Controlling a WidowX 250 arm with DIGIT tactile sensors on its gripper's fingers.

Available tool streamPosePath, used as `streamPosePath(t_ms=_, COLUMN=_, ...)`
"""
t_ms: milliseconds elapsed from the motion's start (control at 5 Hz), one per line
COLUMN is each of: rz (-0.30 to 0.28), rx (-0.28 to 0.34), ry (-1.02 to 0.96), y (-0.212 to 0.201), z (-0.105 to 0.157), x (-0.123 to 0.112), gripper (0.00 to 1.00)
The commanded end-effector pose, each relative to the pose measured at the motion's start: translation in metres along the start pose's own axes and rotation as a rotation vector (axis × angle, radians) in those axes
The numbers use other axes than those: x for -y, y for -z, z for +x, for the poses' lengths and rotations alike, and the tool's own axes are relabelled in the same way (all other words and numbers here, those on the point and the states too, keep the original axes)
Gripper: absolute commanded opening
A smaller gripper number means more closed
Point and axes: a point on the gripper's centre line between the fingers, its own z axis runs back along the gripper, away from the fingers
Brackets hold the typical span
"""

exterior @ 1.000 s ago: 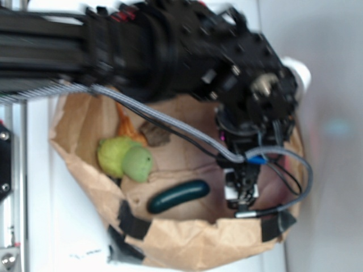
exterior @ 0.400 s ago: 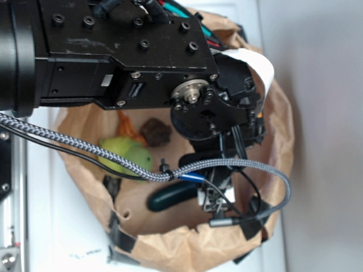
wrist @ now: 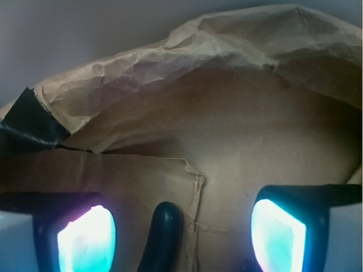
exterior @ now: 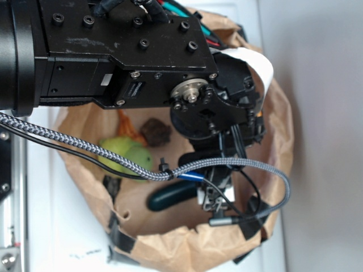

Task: Grab the plastic pickle.

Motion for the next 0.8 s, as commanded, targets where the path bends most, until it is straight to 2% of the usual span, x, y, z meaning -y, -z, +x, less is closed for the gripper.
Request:
streamPosePath(t_ms=0, rz=-0.095, rx=0.115, ry=0.214, y=-0.003, z=-0.072, x=0.003, gripper=1.00)
streamPosePath(t_ms=200, rz=-0.099, rx=0.112, ry=0.227, y=0.001, z=-0.079, x=0.006, gripper=1.00)
streamPosePath(t_ms=400, rz=-0.087, rx=0.102, ry=0.175, y=0.003, z=-0.070, x=0.012, gripper=1.00)
streamPosePath(t_ms=600, rz=-0.012, rx=0.051, ry=0.036, y=0.000, z=-0.053, x=0.019, gripper=1.00)
